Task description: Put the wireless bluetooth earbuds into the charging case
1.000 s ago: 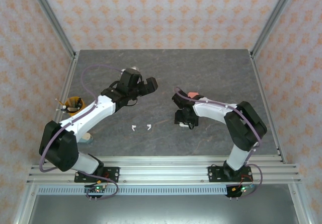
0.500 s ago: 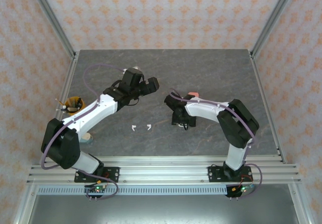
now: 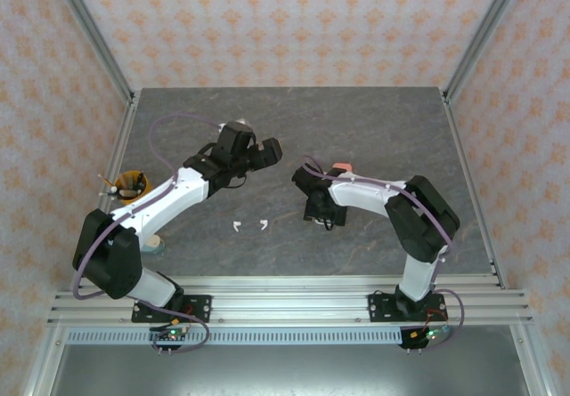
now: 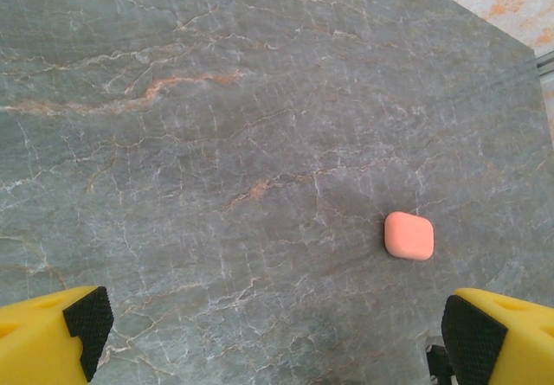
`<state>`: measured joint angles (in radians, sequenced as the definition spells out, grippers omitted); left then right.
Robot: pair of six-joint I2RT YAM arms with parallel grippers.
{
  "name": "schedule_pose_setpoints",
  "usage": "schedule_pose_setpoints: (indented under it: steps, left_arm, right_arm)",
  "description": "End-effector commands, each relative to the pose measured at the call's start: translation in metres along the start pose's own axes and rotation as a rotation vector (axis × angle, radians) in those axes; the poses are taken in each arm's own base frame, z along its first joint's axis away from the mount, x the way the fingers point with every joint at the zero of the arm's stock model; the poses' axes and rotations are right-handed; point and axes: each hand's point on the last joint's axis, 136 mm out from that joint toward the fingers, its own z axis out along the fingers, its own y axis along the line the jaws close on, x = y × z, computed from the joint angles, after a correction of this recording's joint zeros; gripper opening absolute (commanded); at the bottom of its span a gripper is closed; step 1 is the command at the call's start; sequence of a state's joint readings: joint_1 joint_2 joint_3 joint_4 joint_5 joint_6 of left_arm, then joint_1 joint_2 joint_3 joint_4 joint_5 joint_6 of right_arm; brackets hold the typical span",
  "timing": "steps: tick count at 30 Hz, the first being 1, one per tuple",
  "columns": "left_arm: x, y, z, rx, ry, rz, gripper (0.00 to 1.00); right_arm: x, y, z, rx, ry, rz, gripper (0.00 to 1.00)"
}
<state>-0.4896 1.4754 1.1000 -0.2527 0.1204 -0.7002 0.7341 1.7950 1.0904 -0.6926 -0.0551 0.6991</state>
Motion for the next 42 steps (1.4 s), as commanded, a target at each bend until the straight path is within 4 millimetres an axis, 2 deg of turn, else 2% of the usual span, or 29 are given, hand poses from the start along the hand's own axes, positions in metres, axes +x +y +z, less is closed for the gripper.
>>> schedule_pose_setpoints:
  steps: [1,5,9,16,22,29,35,42]
  left_arm:
    - [-0.001,-0.003,-0.003,0.018,-0.021,-0.008,1.00]
    - [0.002,-0.003,-0.003,0.033,-0.017,-0.015,1.00]
    - [0.006,-0.002,-0.002,0.037,-0.007,-0.013,1.00]
    - [0.019,0.005,0.000,0.058,0.005,-0.008,1.00]
    - [0.033,0.012,0.003,0.088,0.014,-0.001,1.00]
    - [0.052,0.007,0.005,0.209,0.024,-0.002,1.00]
    - [0.062,0.006,0.004,0.314,-0.011,-0.030,1.00]
    - [0.062,-0.009,0.006,0.424,-0.087,-0.044,1.00]
  right_arm:
    - [0.017,-0.024,0.022,0.066,0.067,0.028,0.66]
    - [0.015,-0.029,0.024,0.038,0.069,0.061,0.63]
    - [0.010,-0.024,0.018,0.001,0.063,0.068,0.59]
    - [-0.006,-0.008,-0.013,-0.099,0.005,0.133,0.55]
    - [-0.030,-0.002,-0.046,-0.135,-0.094,0.211,0.52]
    - [-0.069,0.012,-0.072,-0.169,-0.171,0.299,0.53]
    - [-0.099,0.031,-0.082,-0.242,-0.172,0.384,0.53]
    - [-0.115,0.048,-0.085,-0.335,-0.134,0.471,0.52]
